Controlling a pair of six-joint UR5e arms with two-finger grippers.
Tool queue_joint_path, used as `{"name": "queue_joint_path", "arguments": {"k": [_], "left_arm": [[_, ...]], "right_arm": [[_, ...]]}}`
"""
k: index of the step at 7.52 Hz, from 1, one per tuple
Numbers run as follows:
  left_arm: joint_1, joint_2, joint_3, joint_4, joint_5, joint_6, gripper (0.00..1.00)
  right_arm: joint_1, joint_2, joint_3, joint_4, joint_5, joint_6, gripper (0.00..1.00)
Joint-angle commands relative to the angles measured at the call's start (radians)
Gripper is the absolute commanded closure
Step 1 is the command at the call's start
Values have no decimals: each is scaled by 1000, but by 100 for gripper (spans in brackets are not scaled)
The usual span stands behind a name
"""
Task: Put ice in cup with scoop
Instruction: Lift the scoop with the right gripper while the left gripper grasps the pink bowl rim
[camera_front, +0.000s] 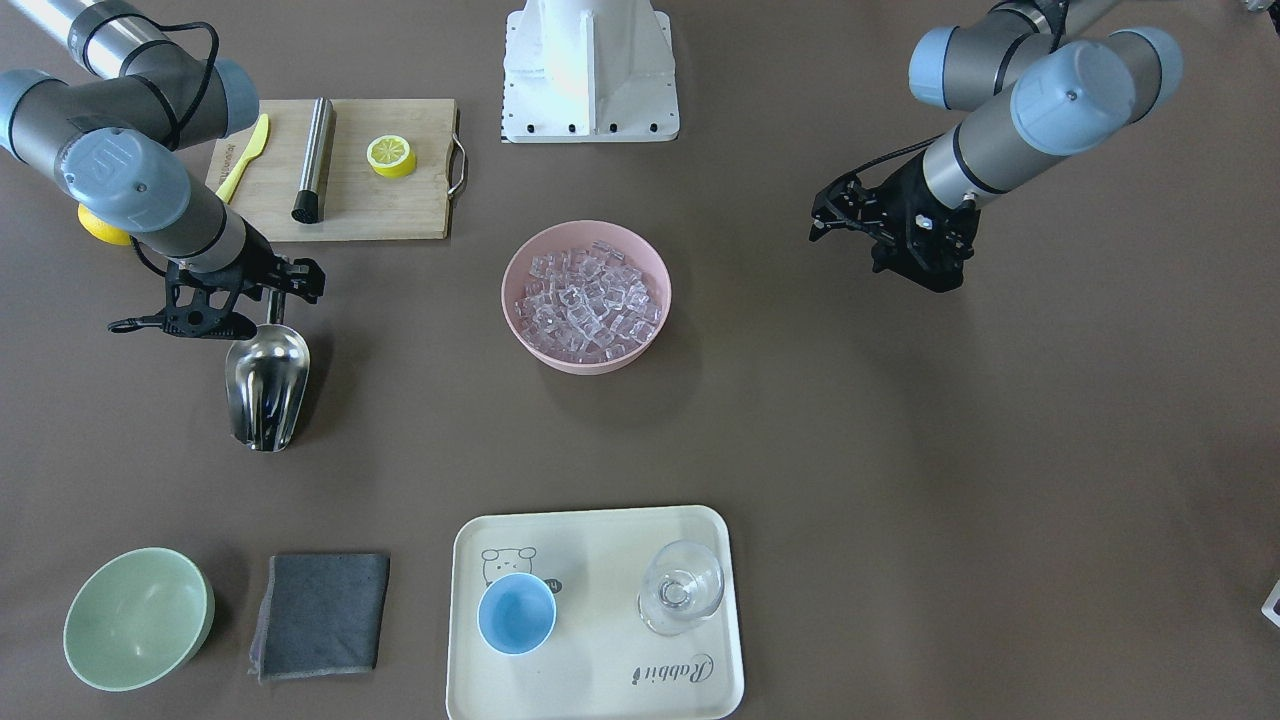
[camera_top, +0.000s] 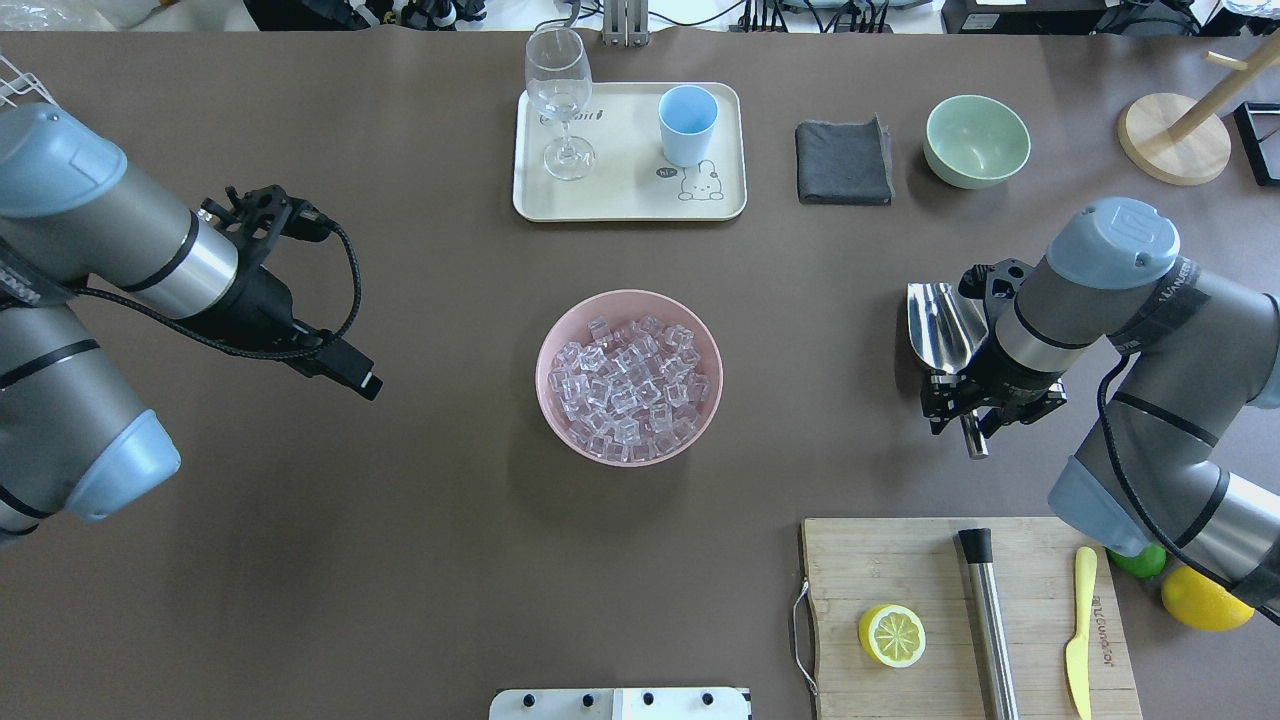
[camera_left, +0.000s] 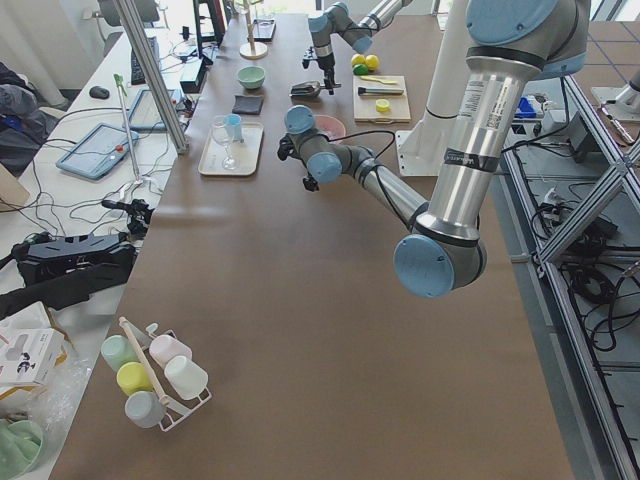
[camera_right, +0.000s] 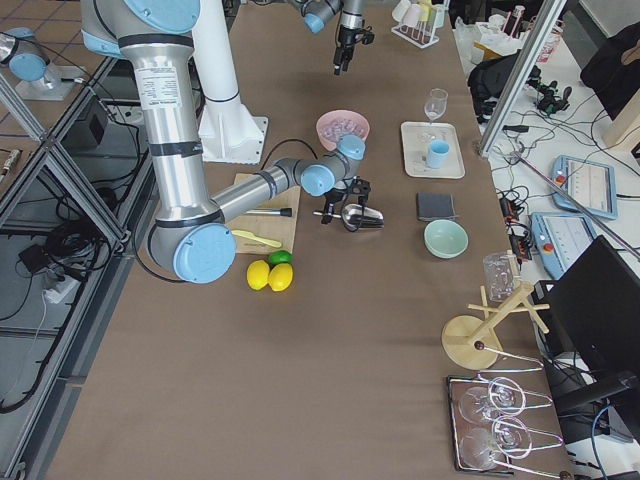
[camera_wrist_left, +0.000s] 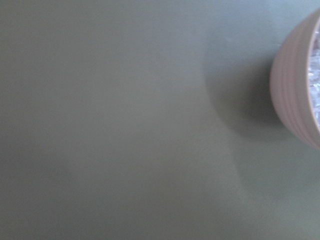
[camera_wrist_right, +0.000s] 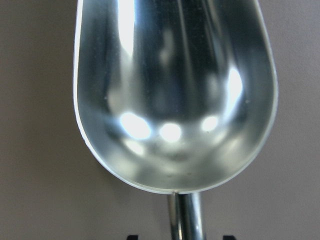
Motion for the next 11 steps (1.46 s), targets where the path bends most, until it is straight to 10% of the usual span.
{"name": "queue_joint_path", "arguments": {"k": [1,7,11], "left_arm": [[153,23,20,-367,268,23,7],[262,-21,265,-868,616,670,5],[267,37,169,-775,610,682,2]], "right_arm": [[2,-14,26,-2,11,23,100],[64,-31,137,-25,23,-143,100],[233,-14,171,-143,92,-412,100]]}}
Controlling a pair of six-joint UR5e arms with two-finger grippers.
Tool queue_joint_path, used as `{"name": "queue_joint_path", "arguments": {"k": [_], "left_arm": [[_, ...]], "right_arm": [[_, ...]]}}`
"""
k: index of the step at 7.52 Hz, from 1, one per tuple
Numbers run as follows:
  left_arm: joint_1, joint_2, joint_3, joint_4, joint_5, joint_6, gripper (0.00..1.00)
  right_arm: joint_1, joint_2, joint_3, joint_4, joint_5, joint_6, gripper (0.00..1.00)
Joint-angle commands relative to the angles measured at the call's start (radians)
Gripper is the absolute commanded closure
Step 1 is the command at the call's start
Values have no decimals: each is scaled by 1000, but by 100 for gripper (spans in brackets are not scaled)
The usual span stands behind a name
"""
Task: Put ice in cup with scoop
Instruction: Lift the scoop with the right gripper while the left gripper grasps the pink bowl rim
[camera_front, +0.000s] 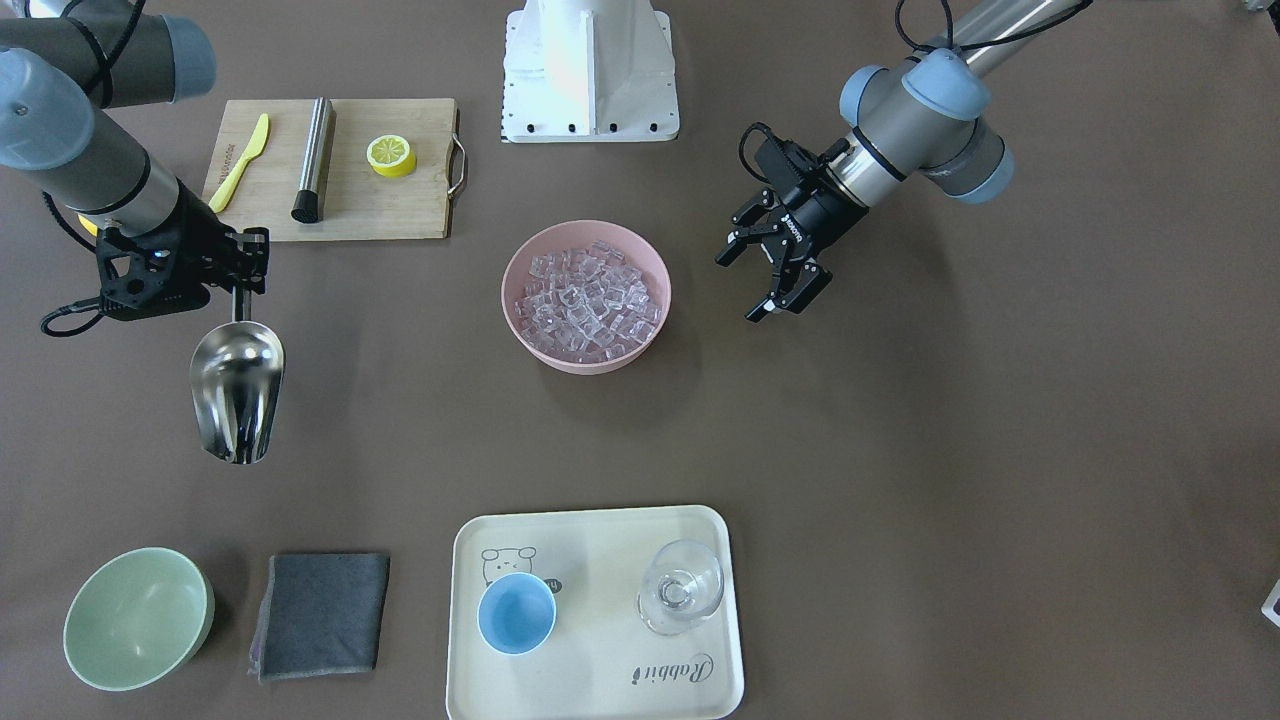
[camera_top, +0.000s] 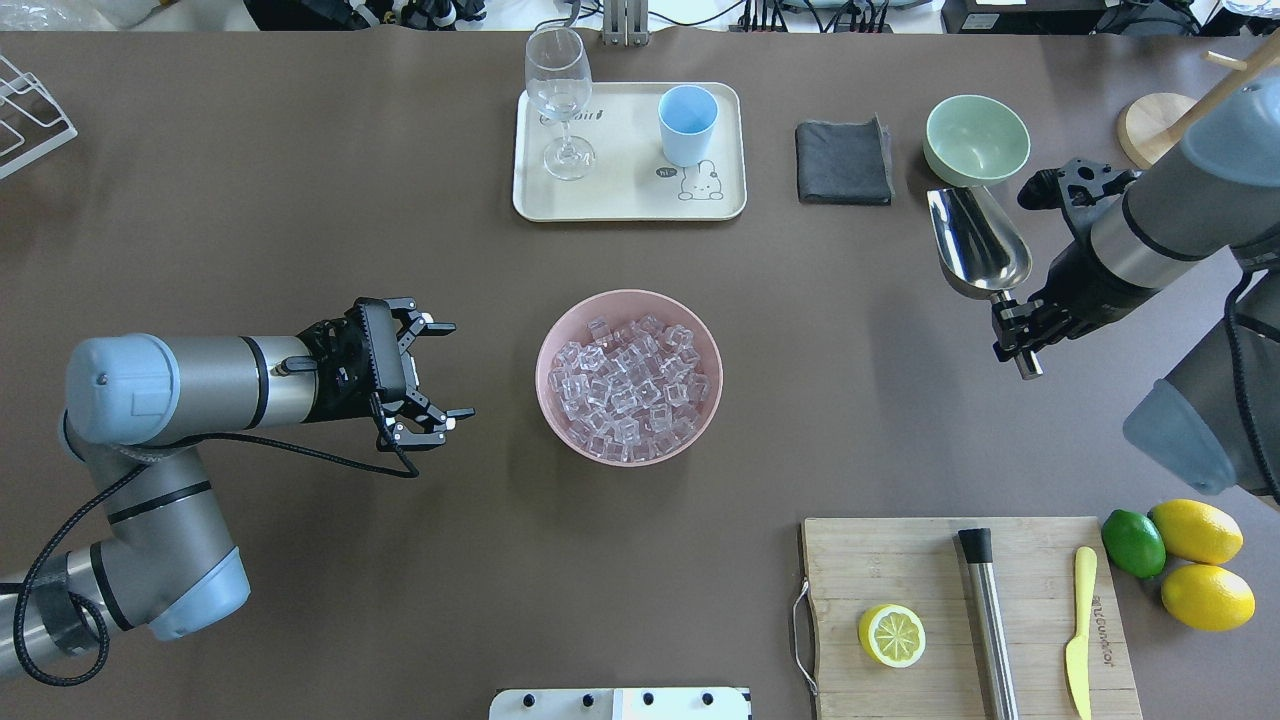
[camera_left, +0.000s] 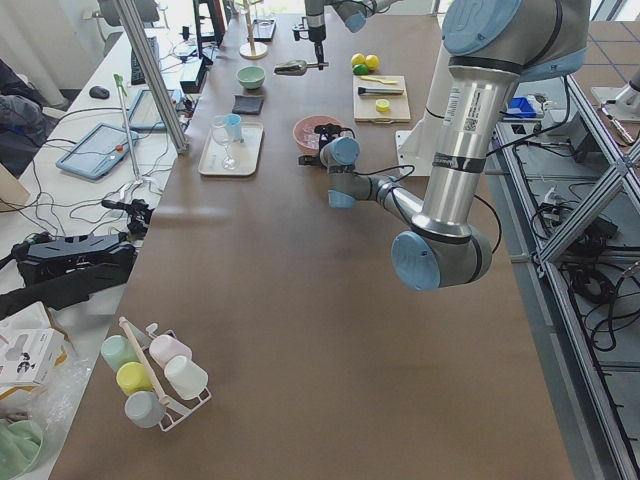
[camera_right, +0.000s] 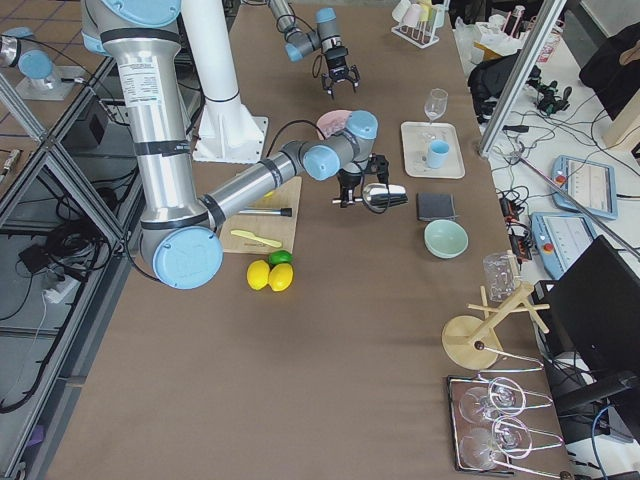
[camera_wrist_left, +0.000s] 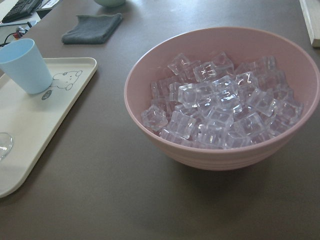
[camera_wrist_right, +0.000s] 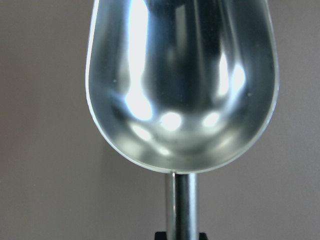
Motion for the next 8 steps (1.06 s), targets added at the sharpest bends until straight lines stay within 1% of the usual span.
{"name": "queue_joint_path", "arguments": {"k": [1,2,3,4,5,6,7,8], "left_arm": [[6,11,-13,109,-7,-1,2],[37,-8,22,103,2,-31,2],[48,-59,91,87,5,-27,2],[48,-113,169,24,4,-27,2],[43,-138,207,-7,4,-27,2],[28,-164,238,-9,15,-25,2],[23,-216,304,-48,45,-24,2],[23,-254,342,-82,71,-25,2]], "right_arm": [[79,-7,48,-55,62,-59,100],[88,-4,47,-54,66,-57,100],[87,8,48,-72,73,-59,100],[85,14,48,-77,66,-148,100],[88,13,75,-101,75,-196,100],[88,17,97,-114,72,-227,100],[87,16,102,-115,64,-378,100],[87,14,111,-117,61,-499,100]]}}
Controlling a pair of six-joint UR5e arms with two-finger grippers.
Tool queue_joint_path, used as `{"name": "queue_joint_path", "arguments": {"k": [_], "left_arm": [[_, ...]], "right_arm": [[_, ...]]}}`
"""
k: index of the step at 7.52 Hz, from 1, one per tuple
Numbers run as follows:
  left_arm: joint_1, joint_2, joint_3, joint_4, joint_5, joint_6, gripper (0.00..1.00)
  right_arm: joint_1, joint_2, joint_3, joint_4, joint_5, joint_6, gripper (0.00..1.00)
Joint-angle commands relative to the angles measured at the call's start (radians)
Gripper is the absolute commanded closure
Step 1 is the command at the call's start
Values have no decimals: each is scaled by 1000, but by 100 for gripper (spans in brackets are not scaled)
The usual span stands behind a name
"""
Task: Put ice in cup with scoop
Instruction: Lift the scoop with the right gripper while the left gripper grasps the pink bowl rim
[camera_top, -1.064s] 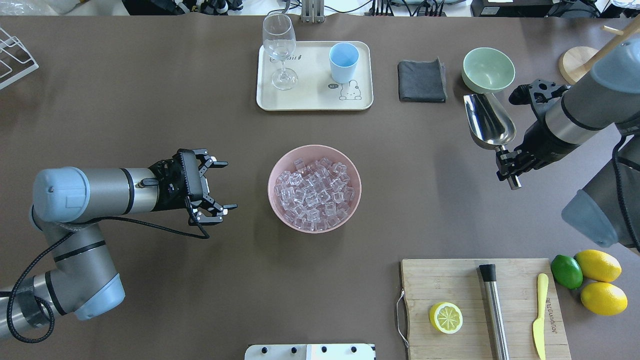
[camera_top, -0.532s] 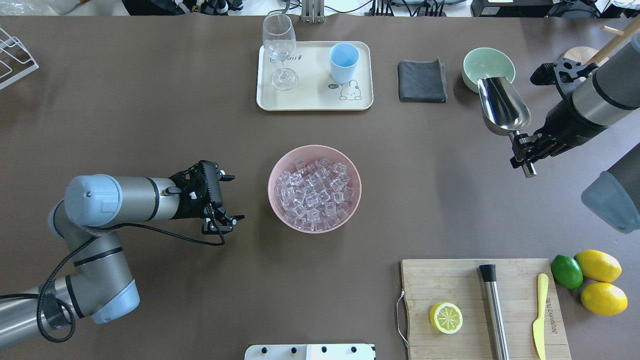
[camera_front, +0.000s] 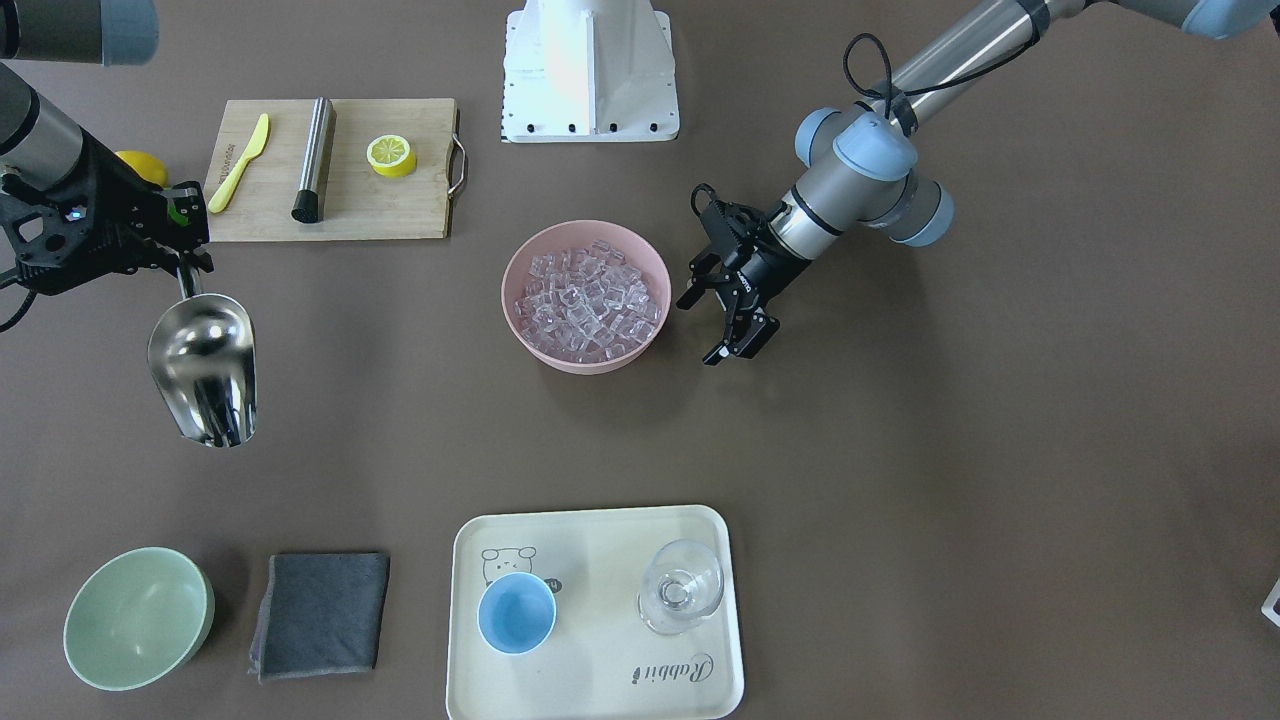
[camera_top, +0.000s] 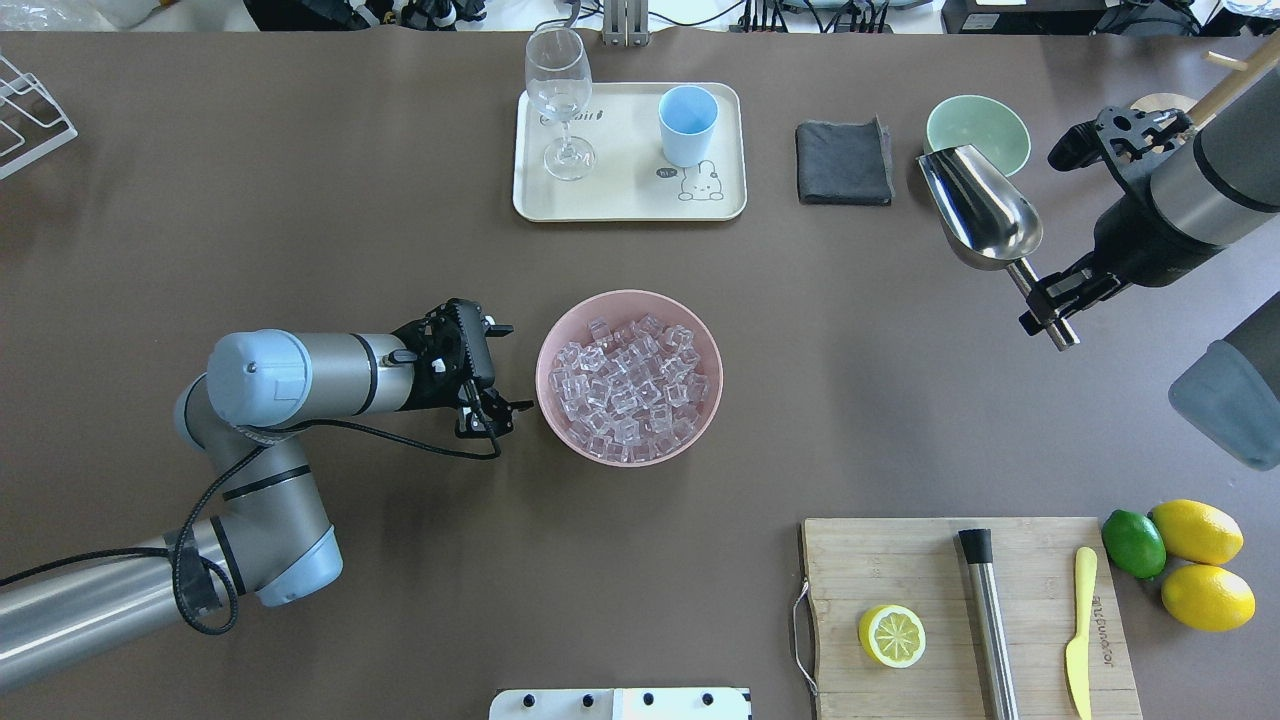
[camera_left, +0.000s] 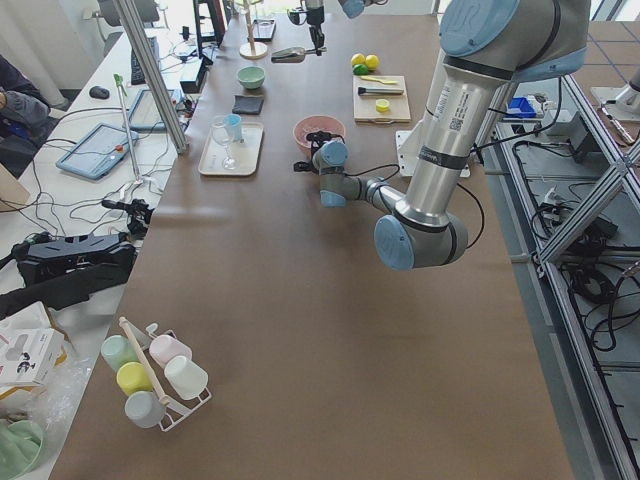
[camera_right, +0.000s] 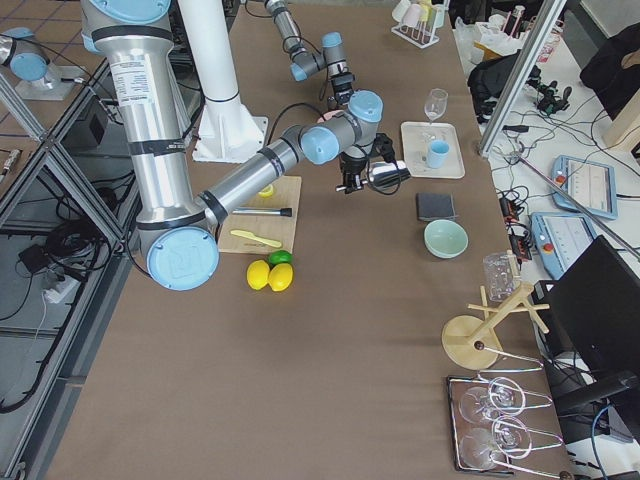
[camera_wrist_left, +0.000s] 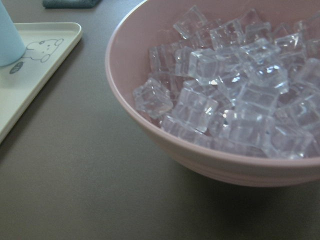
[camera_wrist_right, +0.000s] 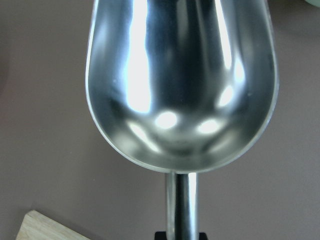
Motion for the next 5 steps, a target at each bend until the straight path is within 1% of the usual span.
{"name": "queue_joint_path", "arguments": {"k": [1,2,3,4,5], "left_arm": [[-6,-83,83,-63,41,-5,2],[0,-102,95,-69,41,-8,2],[19,-112,108,-101,40,-9,2],[31,-109,109,-115,26,-11,2],[40,-108,110,-114,-10,-11,2]], "right_arm": [[-40,1,27,-9,-50,-349,100],[-68,1,53,-45,-103,-479,100],[-91,34,96,-165,-174,-596,100],[-121,112,145,-359,-255,-745,100],[-138,131,147,-395,-286,-793,100]]}}
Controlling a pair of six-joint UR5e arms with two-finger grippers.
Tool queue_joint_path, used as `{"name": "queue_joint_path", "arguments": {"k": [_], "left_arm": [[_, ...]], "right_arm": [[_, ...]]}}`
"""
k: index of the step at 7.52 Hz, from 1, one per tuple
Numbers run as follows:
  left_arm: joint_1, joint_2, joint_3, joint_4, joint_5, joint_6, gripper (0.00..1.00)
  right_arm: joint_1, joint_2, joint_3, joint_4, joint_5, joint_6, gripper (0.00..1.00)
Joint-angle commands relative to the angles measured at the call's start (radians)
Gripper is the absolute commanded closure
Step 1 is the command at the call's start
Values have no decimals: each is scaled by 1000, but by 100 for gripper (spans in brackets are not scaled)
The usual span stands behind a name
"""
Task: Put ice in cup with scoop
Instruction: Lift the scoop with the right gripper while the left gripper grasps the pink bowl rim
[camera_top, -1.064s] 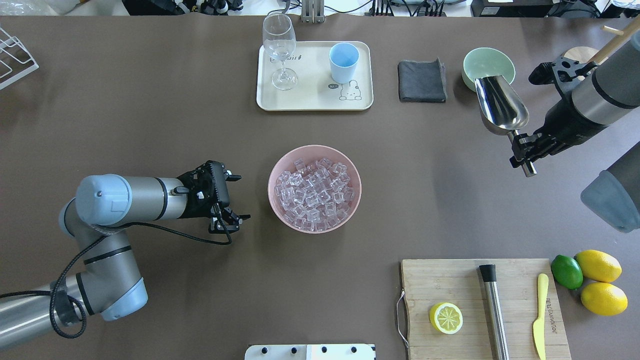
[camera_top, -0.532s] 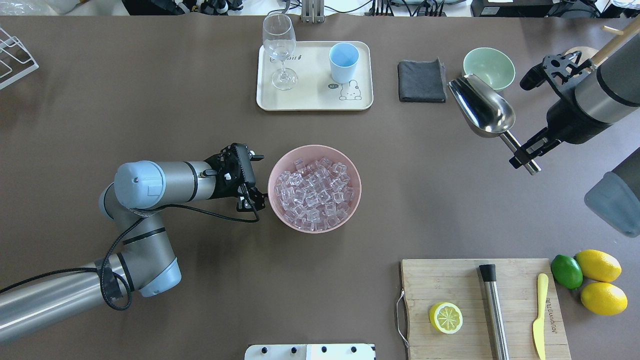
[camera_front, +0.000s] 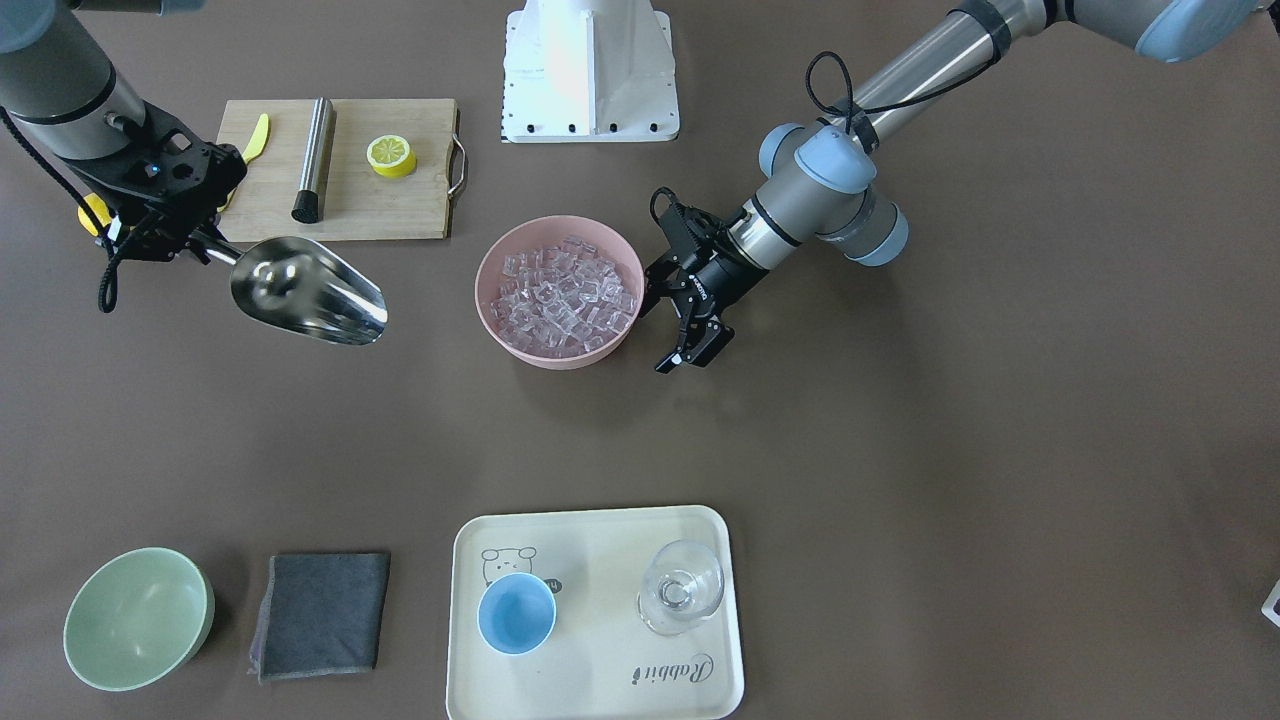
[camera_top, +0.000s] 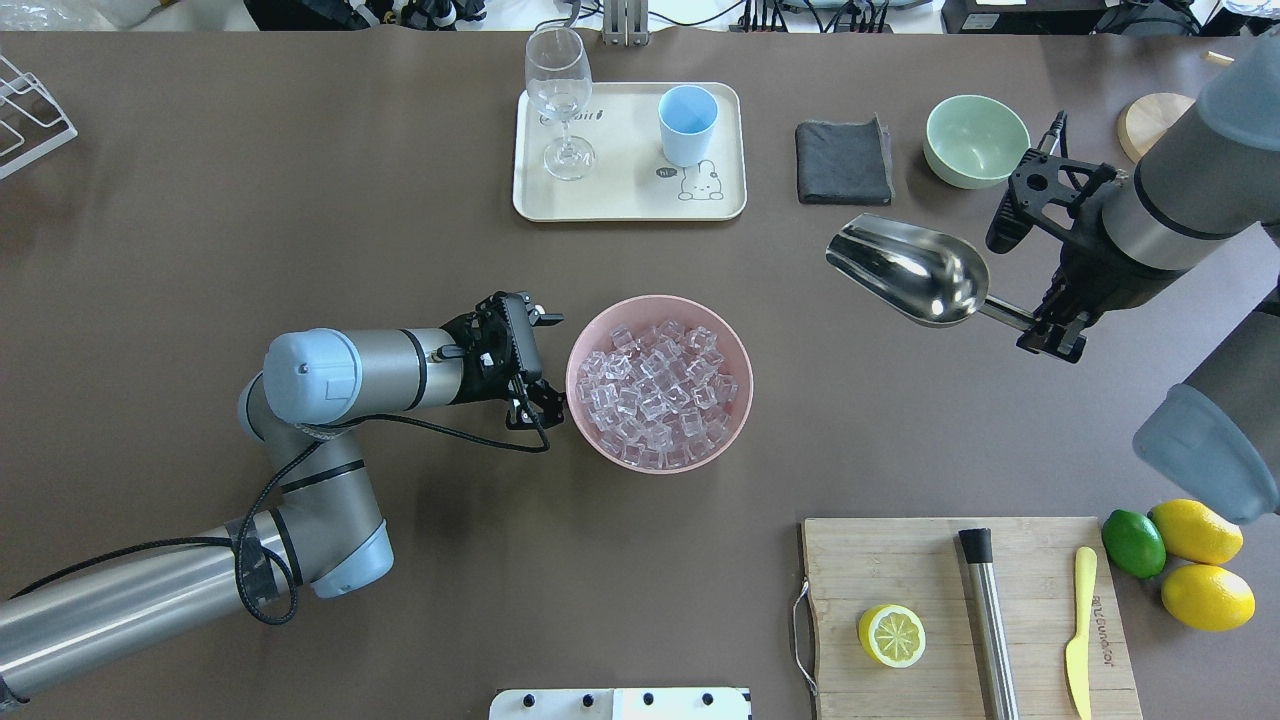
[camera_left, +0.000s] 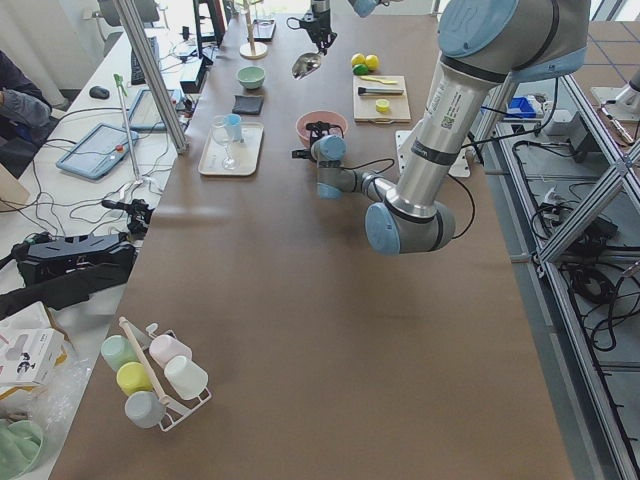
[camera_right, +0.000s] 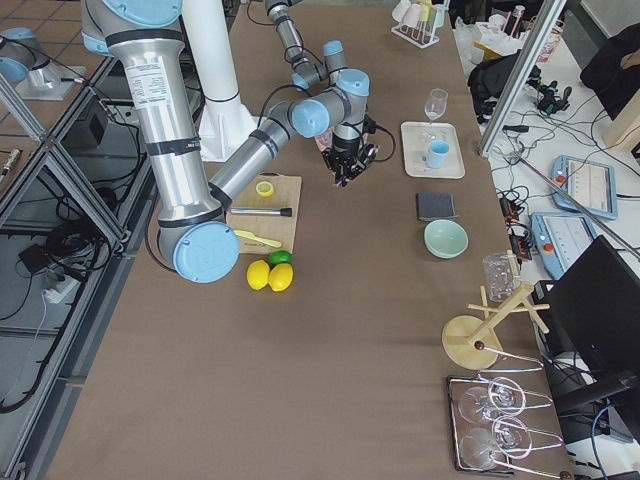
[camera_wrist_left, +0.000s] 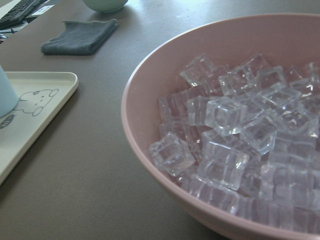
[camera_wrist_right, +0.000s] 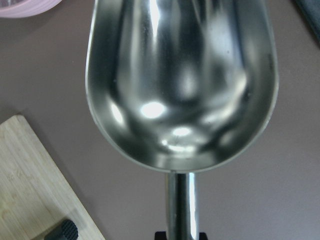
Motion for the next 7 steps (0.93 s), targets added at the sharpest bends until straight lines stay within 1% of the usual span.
{"name": "queue_joint_path", "arguments": {"k": [1,2,3,5,7], "left_arm": [[25,8,4,-14,-80,-1,2],[25,7,4,-14,-128,-12,2],[34,2,4,-14,-146,-55,2],[34,-13,10,-14,-148,-63,2],[29,-37,25,-14,-137,-66,2]], "right_arm": [[-58,62,34,-154,-88,-152,100],[-61,67,32,-155,-86,-151,100],[-61,76,29,-160,-83,-138,100],[-62,134,11,-228,-91,-150,100],[-62,172,12,-311,-117,-262,100]]}}
